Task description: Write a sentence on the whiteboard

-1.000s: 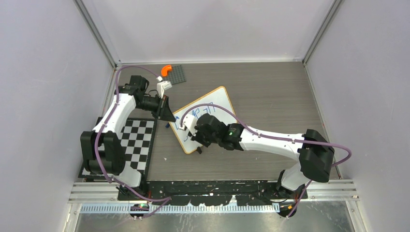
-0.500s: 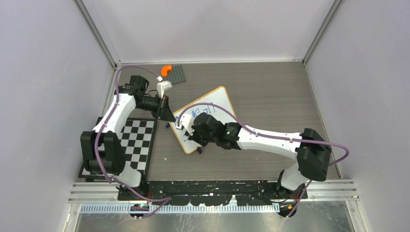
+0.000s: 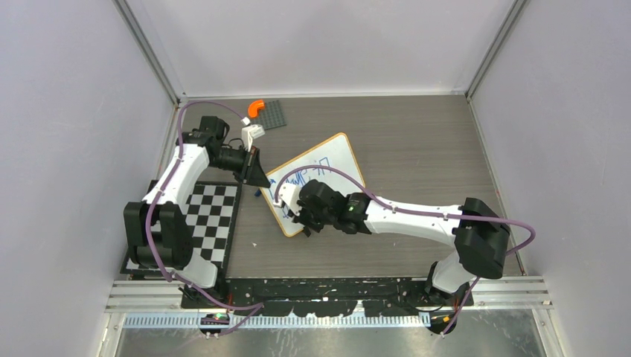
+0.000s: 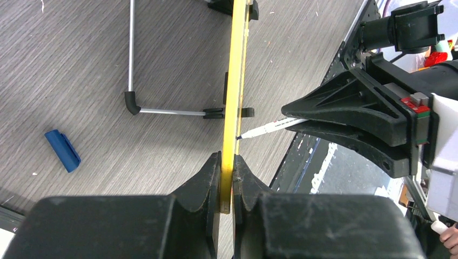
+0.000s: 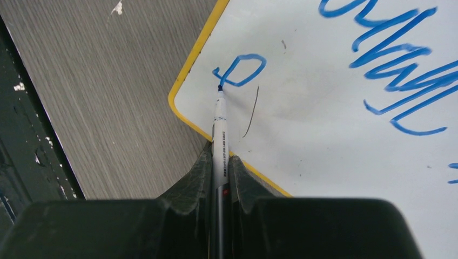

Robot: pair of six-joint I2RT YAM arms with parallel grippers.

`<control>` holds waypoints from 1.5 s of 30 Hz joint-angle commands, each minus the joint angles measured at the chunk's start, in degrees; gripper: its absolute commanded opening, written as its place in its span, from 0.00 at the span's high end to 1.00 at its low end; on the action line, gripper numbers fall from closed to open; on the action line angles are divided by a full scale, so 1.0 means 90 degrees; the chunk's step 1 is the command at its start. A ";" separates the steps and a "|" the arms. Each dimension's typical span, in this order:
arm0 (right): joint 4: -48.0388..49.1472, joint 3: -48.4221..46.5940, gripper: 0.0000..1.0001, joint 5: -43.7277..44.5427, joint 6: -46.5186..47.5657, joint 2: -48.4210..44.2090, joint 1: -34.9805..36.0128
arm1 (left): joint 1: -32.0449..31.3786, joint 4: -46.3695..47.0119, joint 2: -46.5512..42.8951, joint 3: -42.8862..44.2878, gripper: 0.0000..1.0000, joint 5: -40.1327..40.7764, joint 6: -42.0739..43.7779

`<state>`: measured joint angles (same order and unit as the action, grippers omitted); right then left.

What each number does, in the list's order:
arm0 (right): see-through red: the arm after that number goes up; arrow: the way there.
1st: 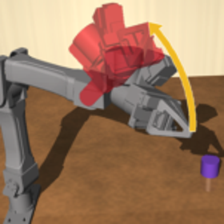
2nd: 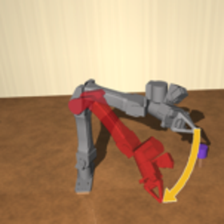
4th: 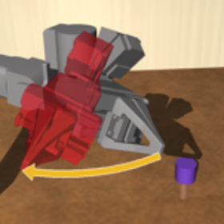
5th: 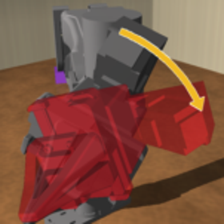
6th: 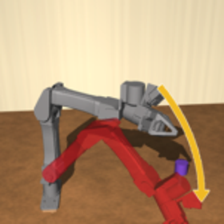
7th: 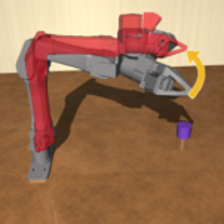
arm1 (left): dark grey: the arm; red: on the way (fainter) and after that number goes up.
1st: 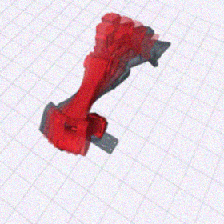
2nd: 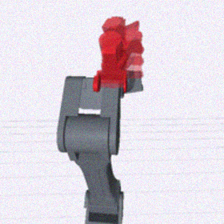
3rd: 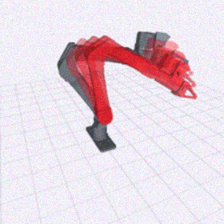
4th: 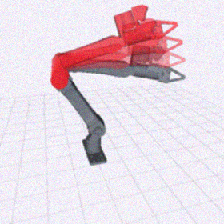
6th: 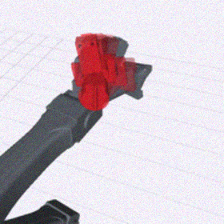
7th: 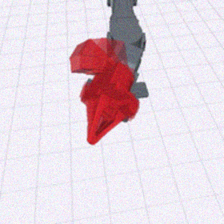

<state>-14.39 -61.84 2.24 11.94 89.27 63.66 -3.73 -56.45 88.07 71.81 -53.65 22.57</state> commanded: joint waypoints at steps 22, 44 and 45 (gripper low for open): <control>-0.0261 -0.0443 1.00 0.0352 0.0184 -0.0454 -0.0115 | 0.0012 0.0051 -0.0054 0.0048 1.00 0.0082 0.0052; -0.0135 0.0105 1.00 0.0396 0.0169 -0.0220 -0.0133 | 0.0013 0.0012 -0.0085 0.0061 1.00 0.0109 0.0087; -0.0132 0.0170 1.00 0.0388 0.0159 -0.0241 -0.0135 | 0.0011 0.0012 -0.0087 0.0058 1.00 0.0100 0.0087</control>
<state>-17.17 -62.00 4.93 13.39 87.66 62.76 -3.73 -56.60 88.07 71.81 -53.82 22.92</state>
